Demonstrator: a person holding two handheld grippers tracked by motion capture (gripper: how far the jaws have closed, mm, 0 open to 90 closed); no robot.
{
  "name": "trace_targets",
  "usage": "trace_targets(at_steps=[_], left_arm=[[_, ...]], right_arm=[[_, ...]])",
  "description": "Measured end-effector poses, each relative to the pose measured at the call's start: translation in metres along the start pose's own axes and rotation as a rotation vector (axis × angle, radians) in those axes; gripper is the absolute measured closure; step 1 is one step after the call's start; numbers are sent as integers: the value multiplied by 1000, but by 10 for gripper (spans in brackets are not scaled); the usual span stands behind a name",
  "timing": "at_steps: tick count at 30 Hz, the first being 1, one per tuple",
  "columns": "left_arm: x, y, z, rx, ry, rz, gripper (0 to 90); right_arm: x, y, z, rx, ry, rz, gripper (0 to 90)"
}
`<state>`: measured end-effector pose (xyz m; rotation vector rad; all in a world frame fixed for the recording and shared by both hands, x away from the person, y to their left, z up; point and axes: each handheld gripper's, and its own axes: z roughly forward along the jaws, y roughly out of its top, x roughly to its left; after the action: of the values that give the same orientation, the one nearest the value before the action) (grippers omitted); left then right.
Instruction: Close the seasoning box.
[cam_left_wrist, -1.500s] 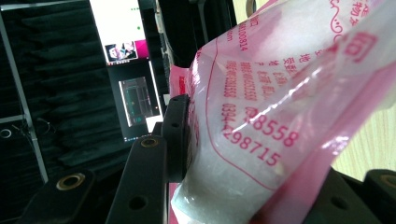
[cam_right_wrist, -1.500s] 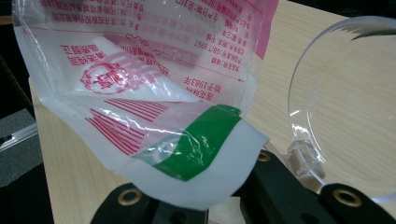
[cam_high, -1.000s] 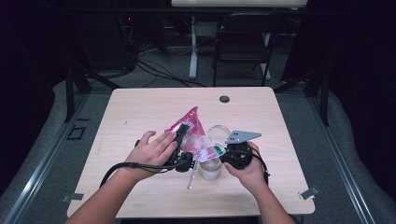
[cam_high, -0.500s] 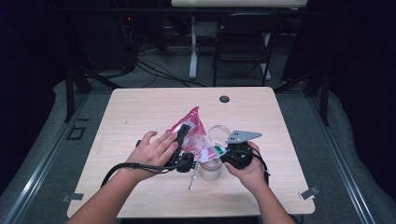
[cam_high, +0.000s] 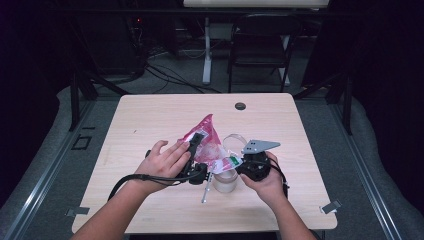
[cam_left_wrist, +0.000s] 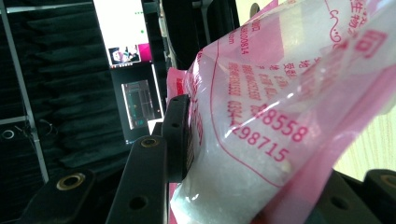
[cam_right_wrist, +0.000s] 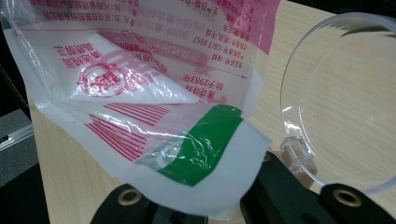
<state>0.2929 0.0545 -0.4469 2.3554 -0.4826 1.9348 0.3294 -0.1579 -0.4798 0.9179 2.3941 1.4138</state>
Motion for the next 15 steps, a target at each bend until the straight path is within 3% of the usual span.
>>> trace_targets(at_steps=[15], left_arm=[[1, 1, 0, 0, -11, 4, 669]], right_arm=[[0, -1, 2, 14, 1, -5, 900]])
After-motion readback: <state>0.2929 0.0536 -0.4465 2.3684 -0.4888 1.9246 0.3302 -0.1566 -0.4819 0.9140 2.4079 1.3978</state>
